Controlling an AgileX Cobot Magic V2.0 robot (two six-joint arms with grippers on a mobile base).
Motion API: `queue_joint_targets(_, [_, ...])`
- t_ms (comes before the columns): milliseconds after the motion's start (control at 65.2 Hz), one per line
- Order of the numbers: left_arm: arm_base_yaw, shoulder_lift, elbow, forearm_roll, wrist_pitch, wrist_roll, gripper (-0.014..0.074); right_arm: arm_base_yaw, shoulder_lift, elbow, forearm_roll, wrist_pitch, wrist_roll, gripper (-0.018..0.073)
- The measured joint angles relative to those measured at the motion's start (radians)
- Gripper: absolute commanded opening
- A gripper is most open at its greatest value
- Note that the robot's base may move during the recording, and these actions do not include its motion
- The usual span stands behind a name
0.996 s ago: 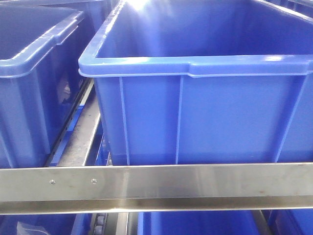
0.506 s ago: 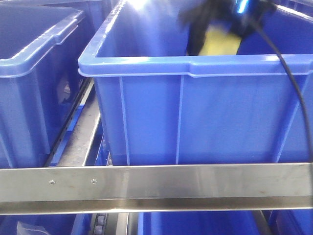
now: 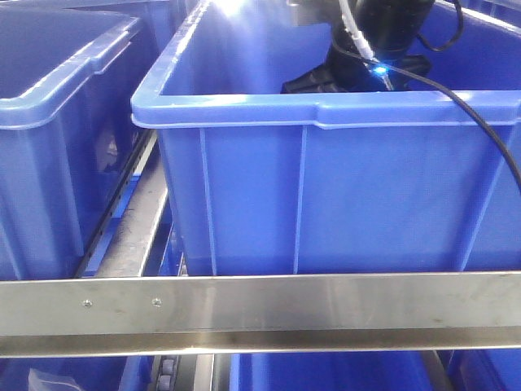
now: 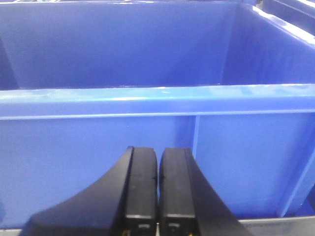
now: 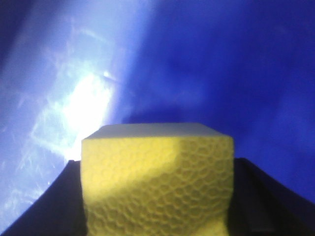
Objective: Place yellow foam block on left shelf second layer
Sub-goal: 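Open the right gripper and lift it out of the bin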
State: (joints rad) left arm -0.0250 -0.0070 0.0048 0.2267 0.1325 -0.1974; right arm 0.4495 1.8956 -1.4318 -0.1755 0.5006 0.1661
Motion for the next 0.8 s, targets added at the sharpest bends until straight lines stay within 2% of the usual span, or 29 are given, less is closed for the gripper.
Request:
queue_joint_targets(307, [0.000, 0.000, 0.000, 0.000, 0.000, 0.000, 0.0136, 0.000, -0.009, 0.000, 0.000, 0.000, 0.000, 0.0624])
queue_joint_targets(506, [0.000, 0.000, 0.000, 0.000, 0.000, 0.000, 0.0136, 0.002, -0.134, 0.035, -0.001, -0.006, 0.000, 0.0596])
queue_joint_targets(628, [0.000, 0.000, 0.000, 0.000, 0.000, 0.000, 0.0136, 0.012, -0.271, 0.142, -0.002, -0.056, 0.000, 0.0447])
queue_joint_targets(797, [0.000, 0.000, 0.000, 0.000, 0.000, 0.000, 0.0136, 0.023, -0.492, 0.354, -0.002, -0.138, 0.000, 0.0130])
